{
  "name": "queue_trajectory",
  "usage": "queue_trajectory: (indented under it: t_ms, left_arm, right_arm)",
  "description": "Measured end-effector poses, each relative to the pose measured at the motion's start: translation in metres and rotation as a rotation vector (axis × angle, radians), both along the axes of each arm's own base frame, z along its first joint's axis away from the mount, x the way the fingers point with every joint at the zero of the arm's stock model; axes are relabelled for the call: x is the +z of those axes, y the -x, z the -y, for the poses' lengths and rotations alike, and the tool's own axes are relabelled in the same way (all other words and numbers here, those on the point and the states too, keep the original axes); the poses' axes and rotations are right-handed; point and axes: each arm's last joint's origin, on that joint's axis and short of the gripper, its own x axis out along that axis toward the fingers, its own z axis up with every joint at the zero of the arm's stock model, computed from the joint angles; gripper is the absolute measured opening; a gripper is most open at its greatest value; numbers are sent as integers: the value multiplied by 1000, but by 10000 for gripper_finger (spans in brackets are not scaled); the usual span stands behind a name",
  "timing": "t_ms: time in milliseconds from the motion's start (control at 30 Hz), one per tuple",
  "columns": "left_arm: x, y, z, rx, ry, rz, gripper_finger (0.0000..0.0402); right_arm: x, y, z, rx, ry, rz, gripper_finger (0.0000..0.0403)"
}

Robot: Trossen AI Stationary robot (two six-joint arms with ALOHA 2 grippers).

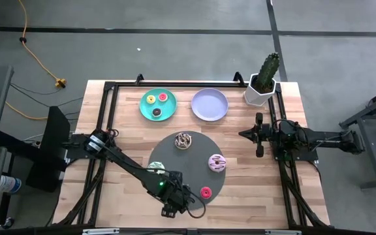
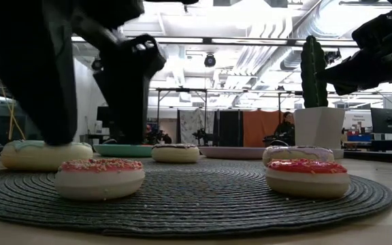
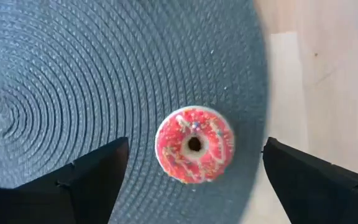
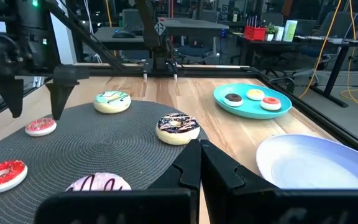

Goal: Pick & Place donuts
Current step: Put the small pink donut on the green plate

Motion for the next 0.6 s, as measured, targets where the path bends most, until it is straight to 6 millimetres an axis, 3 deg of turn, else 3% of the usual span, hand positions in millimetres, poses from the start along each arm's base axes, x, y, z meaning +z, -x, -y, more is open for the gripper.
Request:
queue_trajectory:
  t_ms: [300,600]
  left_arm:
    - [-18,8,-4,-108,-44,-52,360]
    - [-21,8,-6,-130,-83,-40,360]
  right_arm:
    - [0,0,0,0,0,0,0]
    - [0,0,0,0,0,0,0]
